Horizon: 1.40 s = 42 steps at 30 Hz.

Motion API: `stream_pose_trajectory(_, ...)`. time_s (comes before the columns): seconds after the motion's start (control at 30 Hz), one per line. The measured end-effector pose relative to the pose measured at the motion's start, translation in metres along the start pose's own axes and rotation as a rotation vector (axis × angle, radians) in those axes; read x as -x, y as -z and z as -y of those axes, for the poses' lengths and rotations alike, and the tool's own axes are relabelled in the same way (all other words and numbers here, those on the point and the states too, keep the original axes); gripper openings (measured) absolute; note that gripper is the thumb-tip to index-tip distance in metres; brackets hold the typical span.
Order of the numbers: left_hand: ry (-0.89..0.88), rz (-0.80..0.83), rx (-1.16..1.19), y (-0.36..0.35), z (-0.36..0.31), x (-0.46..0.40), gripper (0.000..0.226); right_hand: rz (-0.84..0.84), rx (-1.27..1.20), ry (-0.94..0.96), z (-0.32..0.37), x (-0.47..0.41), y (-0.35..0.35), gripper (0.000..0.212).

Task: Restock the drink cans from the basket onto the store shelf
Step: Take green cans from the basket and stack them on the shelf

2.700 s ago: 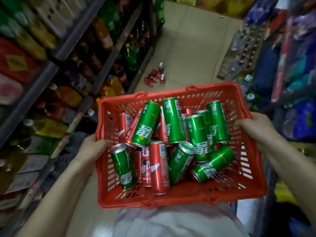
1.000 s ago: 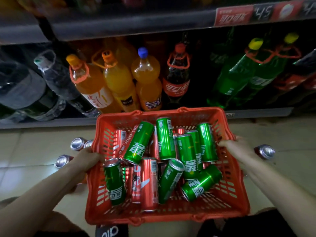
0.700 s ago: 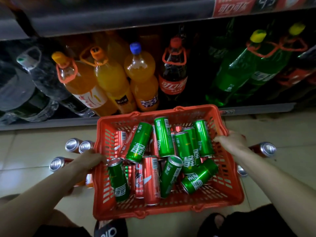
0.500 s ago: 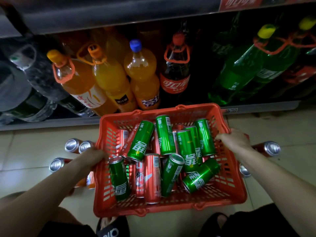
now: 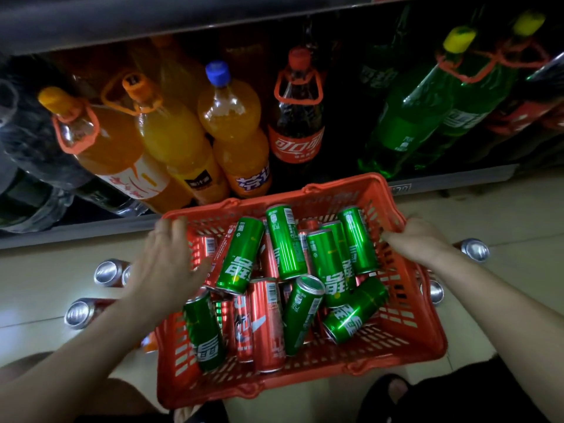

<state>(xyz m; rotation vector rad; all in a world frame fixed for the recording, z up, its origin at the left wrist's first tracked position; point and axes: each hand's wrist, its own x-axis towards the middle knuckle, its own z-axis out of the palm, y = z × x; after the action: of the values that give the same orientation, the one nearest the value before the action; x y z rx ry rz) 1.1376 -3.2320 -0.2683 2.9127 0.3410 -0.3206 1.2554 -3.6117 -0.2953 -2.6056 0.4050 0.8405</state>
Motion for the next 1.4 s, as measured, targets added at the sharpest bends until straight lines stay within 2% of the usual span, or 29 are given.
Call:
stream_pose_trajectory(0.07, -0.087, 0.123, 0.014, -0.01, -0.027, -0.002, 0.076, -0.075, 0.094, 0.019, 0.011, 0.013, 0.004, 0.034)
stream_pose_trajectory(0.13, -0.088, 0.239, 0.01, -0.018, -0.045, -0.009, 0.078, -0.219, 0.213, 0.137, 0.026, 0.033, 0.004, 0.055)
stream_pose_trajectory(0.2, -0.053, 0.334, 0.013, -0.023, -0.051, -0.018, 0.08, -0.279, 0.313, 0.298, 0.045, 0.054, 0.001, 0.055)
stream_pose_trajectory(0.23, -0.03, 0.358, 0.024, -0.026, -0.049, -0.022, 0.08, -0.225, 0.355, 0.349, 0.054, 0.063, -0.002, 0.048)
stream_pose_trajectory(0.3, 0.001, 0.381, 0.056, -0.031, -0.045, -0.028, 0.078, 0.042, 0.428, 0.358, 0.065, 0.072, -0.014, 0.038)
stream_pose_trajectory(0.37, 0.036, 0.417, 0.076, -0.035, -0.044, -0.032, 0.084, 0.344, 0.467, 0.31, 0.068, 0.076, -0.032, 0.05)
stream_pose_trajectory(0.4, 0.057, 0.428, 0.075, -0.038, -0.045, -0.033, 0.088, 0.428, 0.489, 0.3, 0.067, 0.076, -0.04, 0.055)
stream_pose_trajectory(0.5, 0.088, 0.409, 0.036, -0.047, -0.05, -0.038, 0.095, 0.501, 0.527, 0.312, 0.06, 0.077, -0.06, 0.059)
stream_pose_trajectory(0.6, 0.099, 0.37, -0.054, -0.052, -0.051, -0.044, 0.099, 0.541, 0.449, 0.302, 0.053, 0.078, -0.081, 0.063)
stream_pose_trajectory(0.7, 0.117, 0.353, -0.08, -0.056, -0.05, -0.046, 0.101, 0.453, 0.171, 0.255, 0.046, 0.082, -0.103, 0.058)
stream_pose_trajectory(0.83, 0.094, 0.314, -0.086, -0.058, -0.051, -0.049, 0.083, 0.311, -0.216, 0.152, 0.033, 0.087, -0.137, 0.046)
stream_pose_trajectory(0.93, 0.096, 0.319, -0.037, -0.053, -0.051, -0.051, 0.071, 0.196, -0.324, 0.082, 0.032, 0.09, -0.153, 0.054)
stream_pose_trajectory(1.03, 0.081, 0.316, 0.059, -0.045, -0.051, -0.053, 0.066, 0.136, -0.354, 0.01, 0.036, 0.095, -0.15, 0.052)
stream_pose_trajectory(1.13, 0.059, 0.316, 0.27, -0.038, -0.055, -0.053, 0.059, 0.072, -0.396, -0.012, 0.035, 0.098, -0.15, 0.048)
stream_pose_trajectory(1.23, 0.092, 0.408, 0.593, -0.035, -0.067, -0.046, 0.048, 0.033, -0.428, 0.019, 0.03, 0.099, -0.152, 0.045)
stream_pose_trajectory(1.4, 0.128, 0.506, 0.938, -0.05, -0.089, -0.042, 0.048, -0.001, -0.488, 0.101, 0.02, 0.101, -0.136, 0.039)
